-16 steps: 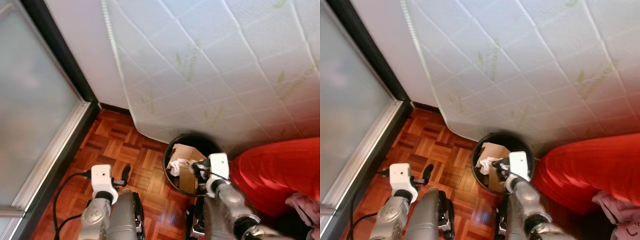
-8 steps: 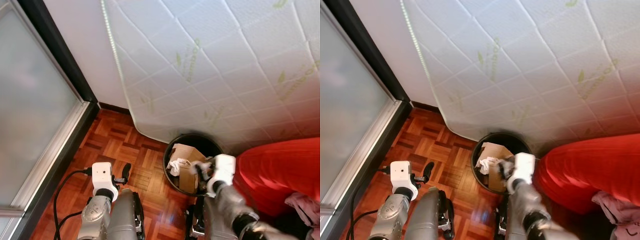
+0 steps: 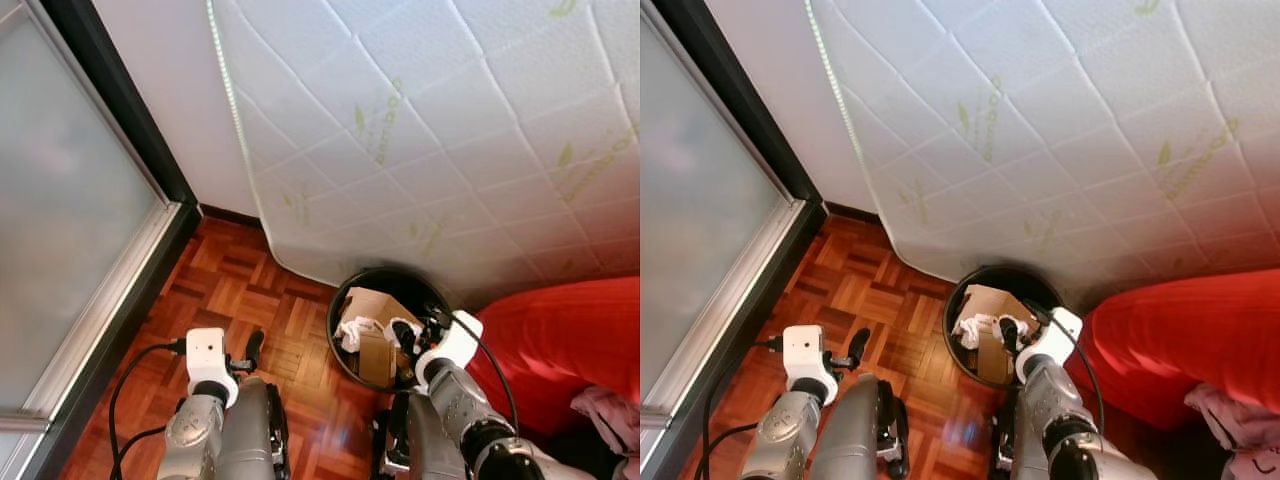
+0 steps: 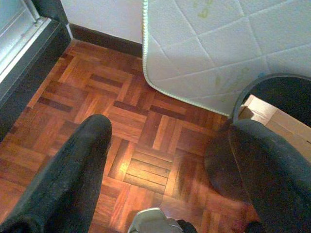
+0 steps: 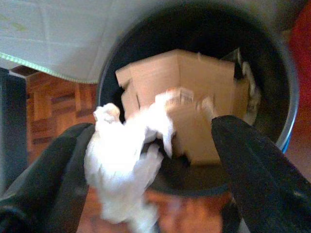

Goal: Clean up the room

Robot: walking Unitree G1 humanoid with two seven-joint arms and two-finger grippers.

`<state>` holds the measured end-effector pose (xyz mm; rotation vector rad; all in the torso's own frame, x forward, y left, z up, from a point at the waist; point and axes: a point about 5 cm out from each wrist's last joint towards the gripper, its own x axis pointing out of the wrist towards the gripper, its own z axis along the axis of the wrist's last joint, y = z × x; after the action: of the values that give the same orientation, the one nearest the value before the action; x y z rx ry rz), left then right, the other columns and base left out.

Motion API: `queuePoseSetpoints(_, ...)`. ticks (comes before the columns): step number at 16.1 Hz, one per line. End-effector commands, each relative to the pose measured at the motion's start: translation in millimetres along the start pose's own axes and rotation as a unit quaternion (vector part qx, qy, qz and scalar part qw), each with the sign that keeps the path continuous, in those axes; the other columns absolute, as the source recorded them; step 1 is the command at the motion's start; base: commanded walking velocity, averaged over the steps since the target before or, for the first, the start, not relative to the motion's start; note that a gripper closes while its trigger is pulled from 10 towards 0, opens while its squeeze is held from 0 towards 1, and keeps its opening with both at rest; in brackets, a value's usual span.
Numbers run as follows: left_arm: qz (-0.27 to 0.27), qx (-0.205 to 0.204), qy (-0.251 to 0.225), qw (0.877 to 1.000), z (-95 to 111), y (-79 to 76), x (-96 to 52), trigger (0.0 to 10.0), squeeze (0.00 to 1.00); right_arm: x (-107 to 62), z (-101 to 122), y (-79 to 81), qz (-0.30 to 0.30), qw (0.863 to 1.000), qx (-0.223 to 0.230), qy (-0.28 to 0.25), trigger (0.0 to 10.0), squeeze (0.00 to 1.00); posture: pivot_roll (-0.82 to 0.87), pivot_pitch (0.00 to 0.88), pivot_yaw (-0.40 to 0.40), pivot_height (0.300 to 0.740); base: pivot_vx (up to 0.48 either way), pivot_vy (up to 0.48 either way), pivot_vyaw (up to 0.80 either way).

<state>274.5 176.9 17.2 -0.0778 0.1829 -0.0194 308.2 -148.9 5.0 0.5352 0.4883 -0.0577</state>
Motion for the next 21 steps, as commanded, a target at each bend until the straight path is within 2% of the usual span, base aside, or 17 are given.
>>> queuePoseSetpoints(1, 0.01, -0.007, 0.017, 1.0, -9, 3.3, -6.1, 10.0, 0.0, -1.4, 9, 4.2, 0.023, 0.986, -0.157, -0.044, 10.0, 0.0, 0.11, 0.304, 0.015, 0.632, 0.0, 0.0, 0.0)
queuePoseSetpoints(2, 0.01, -0.007, 0.017, 1.0, -9, 3.4, -6.1, 10.0, 0.0, -1.5, 10, 7.0, 0.034, 0.981, -0.186, -0.049, 10.0, 0.0, 0.11, 0.302, 0.015, 0.632, 0.0, 0.0, 0.0)
queuePoseSetpoints(4, 0.009, -0.007, 0.018, 1.0, -10, 3.2, -6.2, 10.0, 0.0, -1.5, 6, 0.7, 0.011, 0.988, -0.155, -0.024, 10.0, 0.0, 0.11, 0.301, 0.015, 0.632, 0.0, 0.0, 0.0)
queuePoseSetpoints(5, 0.009, -0.007, 0.019, 1.0, -10, 3.1, -6.0, 10.0, 0.0, -3.5, -7, -14.8, -0.051, 0.997, -0.053, 0.036, 10.0, 0.0, 0.11, 0.298, 0.015, 0.632, 0.0, 0.0, 0.0)
queuePoseSetpoints(7, 0.009, -0.007, 0.019, 1.0, -10, 2.7, -5.7, 10.0, 0.0, -3.3, -6, -14.6, -0.041, 0.998, 0.031, 0.027, 10.0, 0.0, 0.11, 0.296, 0.015, 0.632, 0.0, 0.0, 0.0)
queuePoseSetpoints(8, 0.008, -0.008, 0.018, 1.0, -10, 1.8, -5.0, 10.0, 0.0, -4.2, -14, -14.9, -0.048, 0.996, 0.054, 0.055, 10.0, 0.0, 0.1, 0.293, 0.014, 0.632, 0.0, 0.0, 0.0)
queuePoseSetpoints(9, 0.007, -0.008, 0.018, 1.0, -10, 1.1, -4.7, 10.0, 0.0, -4.2, -14, -14.1, -0.042, 0.997, 0.038, 0.058, 10.0, 0.0, 0.1, 0.293, 0.014, 0.632, 0.0, 0.0, 0.0)
queuePoseSetpoints(11, 0.007, -0.008, 0.017, 1.0, -9, 0.9, -4.4, 10.0, 0.0, -1.7, 2, -3.9, -0.001, 0.99, -0.141, -0.005, 10.0, 0.0, 0.11, 0.292, 0.012, 0.632, 0.0, 0.0, 0.0)
queuePoseSetpoints(12, 0.008, -0.008, 0.017, 1.0, -9, 1.0, -4.4, 10.0, 0.0, -1.0, 2, 0.8, 0.016, 0.991, -0.132, -0.006, 10.0, 0.0, 0.11, 0.292, 0.012, 0.632, 0.0, 0.0, 0.0)
queuePoseSetpoints(13, 0.008, -0.008, 0.017, 1.0, -10, 1.3, -4.8, 10.0, 0.0, -0.9, -5, -0.2, 0.012, 0.998, -0.057, 0.025, 10.0, 0.0, 0.11, 0.293, 0.011, 0.632, 0.0, 0.0, 0.0)
queuePoseSetpoints(14, 0.009, -0.008, 0.018, 1.0, -10, 1.7, -5.2, 10.0, 0.0, -3.8, -19, -8.5, -0.027, 0.996, -0.006, 0.083, 10.0, 0.0, 0.1, 0.293, 0.01, 0.632, 0.0, 0.0, 0.0)
queuePoseSetpoints(15, 0.009, -0.008, 0.018, 1.0, -10, 1.6, -5.4, 10.0, 0.0, -5.6, -23, -13.7, -0.048, 0.994, -0.007, 0.094, 10.0, 0.0, 0.11, 0.294, 0.011, 0.632, 0.0, 0.0, 0.0)
queuePoseSetpoints(17, 0.009, -0.008, 0.018, 1.0, -10, 1.6, -5.3, 10.0, 0.0, -5.7, -23, -13.7, -0.06, 0.991, 0.081, 0.085, 10.0, 0.0, 0.11, 0.296, 0.011, 0.632, 0.0, 0.0, 0.0)
queuePoseSetpoints(18, 0.009, -0.008, 0.017, 1.0, -10, 1.4, -5.5, 10.0, 0.0, -7.1, -30, -14.4, -0.074, 0.982, 0.133, 0.114, 10.0, 0.0, 0.1, 0.296, 0.011, 0.632, 0.0, 0.0, 0.0)
queuePoseSetpoints(19, 0.008, -0.008, 0.018, 1.0, -10, 1.1, -5.6, 10.0, 0.0, -6.4, -25, -15.8, -0.069, 0.988, 0.1, 0.098, 10.0, 0.0, 0.11, 0.296, 0.011, 0.632, 0.0, 0.0, 0.0)
queuePoseSetpoints(20, 0.008, -0.008, 0.017, 1.0, -10, 1.0, -5.5, 10.0, 0.0, -3.0, -7, -13.1, -0.036, 0.998, -0.032, 0.04, 10.0, 0.0, 0.11, 0.297, 0.013, 0.632, 0.0, 0.0, 0.0)
queuePoseSetpoints(21, 0.008, -0.008, 0.017, 1.0, -10, 1.1, -5.4, 10.0, 0.0, -2.0, -1, -9.7, -0.02, 0.997, -0.077, 0.021, 10.0, 0.0, 0.11, 0.297, 0.013, 0.632, 0.0, 0.0, 0.0)
